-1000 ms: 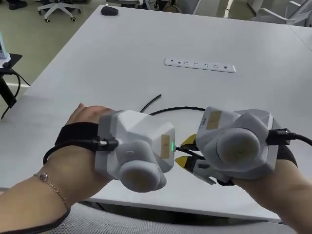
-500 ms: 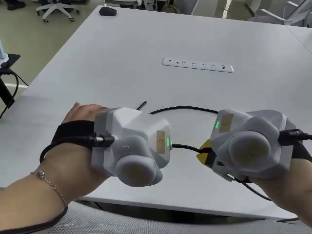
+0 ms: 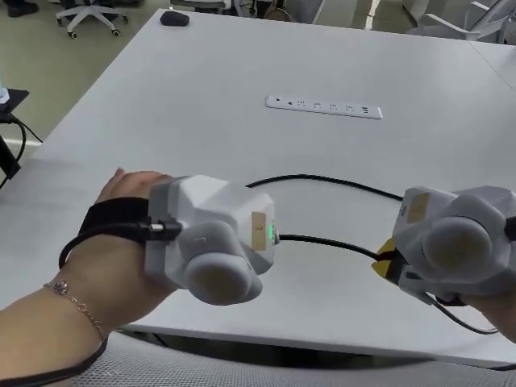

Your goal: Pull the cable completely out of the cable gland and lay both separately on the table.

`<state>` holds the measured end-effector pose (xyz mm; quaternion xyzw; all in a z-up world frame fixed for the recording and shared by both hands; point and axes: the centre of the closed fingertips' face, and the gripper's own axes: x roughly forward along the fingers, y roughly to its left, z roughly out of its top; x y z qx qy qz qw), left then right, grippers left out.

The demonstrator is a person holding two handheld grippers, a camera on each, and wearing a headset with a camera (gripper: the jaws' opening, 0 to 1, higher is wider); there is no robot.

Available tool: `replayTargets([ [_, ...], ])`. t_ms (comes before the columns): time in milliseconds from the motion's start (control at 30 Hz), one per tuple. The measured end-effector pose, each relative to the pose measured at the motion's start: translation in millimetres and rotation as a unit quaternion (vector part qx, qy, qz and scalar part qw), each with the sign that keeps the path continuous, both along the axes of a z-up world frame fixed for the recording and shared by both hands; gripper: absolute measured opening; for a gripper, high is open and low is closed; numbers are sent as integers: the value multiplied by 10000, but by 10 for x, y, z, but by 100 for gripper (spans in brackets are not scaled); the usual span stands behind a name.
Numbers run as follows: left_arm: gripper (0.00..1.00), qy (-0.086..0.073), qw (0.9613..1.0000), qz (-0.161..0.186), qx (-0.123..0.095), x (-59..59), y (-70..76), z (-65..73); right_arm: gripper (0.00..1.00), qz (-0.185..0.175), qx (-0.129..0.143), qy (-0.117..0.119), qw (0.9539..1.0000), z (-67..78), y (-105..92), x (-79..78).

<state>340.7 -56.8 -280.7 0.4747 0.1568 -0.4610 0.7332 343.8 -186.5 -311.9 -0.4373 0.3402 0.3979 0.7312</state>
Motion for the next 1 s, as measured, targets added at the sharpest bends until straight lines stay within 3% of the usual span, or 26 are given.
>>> replayTargets([
  [133,16,-1,10000,11,6,5,6,-4,3,97,-364,22,9993,-82,-55,-36],
  [167,16,-2,10000,7,11,4,4,-6,4,80,-340,29,9994,-93,-33,-38],
  [300,16,-1,10000,11,82,4,21,-27,26,66,-409,-6,9991,-104,43,-36],
  [367,16,-35,9999,25,121,14,34,-25,24,311,-489,-197,9981,-52,146,-21],
  [467,16,-32,9999,36,99,17,31,-21,25,528,-261,-170,9981,-9,398,-74],
  [500,16,-38,9999,33,104,16,30,-20,24,718,-60,-144,9973,15,558,-116],
  [600,16,-61,9999,12,123,14,20,-21,24,847,382,-206,9955,94,835,-153],
  [667,16,-100,9998,-16,159,17,16,-20,23,842,607,-340,9940,166,1005,-150],
  [700,16,-117,9998,-23,184,19,17,-18,23,1015,665,-429,9917,202,1102,-170],
  [1000,16,-215,9997,-80,101,18,-18,36,17,983,756,-676,9900,249,1183,-22],
])
